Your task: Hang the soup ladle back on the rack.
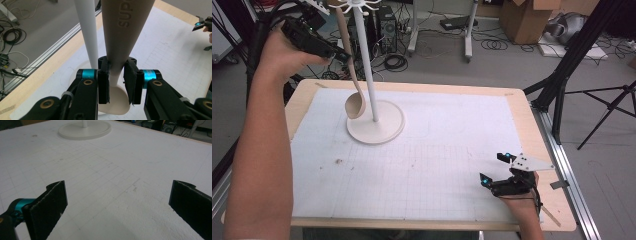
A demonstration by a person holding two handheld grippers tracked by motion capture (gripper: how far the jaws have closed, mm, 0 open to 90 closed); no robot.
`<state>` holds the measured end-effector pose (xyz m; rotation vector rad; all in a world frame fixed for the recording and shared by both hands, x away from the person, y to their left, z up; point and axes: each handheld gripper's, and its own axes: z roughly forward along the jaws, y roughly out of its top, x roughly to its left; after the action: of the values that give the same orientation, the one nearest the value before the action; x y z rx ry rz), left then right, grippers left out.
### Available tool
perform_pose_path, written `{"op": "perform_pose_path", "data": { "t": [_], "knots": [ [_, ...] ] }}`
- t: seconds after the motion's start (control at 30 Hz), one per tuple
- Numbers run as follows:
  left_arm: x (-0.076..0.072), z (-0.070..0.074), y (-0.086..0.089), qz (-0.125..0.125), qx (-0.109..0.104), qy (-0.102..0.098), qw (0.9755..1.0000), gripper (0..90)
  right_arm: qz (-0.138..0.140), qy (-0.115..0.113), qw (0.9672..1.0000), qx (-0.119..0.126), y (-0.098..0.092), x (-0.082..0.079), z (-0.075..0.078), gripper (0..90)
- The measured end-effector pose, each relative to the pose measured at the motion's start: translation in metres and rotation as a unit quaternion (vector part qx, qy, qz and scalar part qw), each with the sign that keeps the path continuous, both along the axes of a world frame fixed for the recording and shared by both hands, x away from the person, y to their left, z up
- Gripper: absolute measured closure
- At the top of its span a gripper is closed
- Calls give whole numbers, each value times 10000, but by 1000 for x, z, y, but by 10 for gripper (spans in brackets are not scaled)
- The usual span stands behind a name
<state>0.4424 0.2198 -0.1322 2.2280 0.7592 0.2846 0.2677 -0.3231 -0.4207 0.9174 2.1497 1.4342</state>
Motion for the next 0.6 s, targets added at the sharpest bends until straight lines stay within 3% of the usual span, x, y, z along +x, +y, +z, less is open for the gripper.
{"op": "perform_pose_path", "data": {
  "t": [0.27,0.6],
  "knots": [
    [0,-1,-2,55,56,18,10000,744,-1,-37,10000,-16,0,1,0,4],
    [0,-4,-2,33,-30,16,10000,744,8,-6,10000,2,0,0,0,4]
  ]
}}
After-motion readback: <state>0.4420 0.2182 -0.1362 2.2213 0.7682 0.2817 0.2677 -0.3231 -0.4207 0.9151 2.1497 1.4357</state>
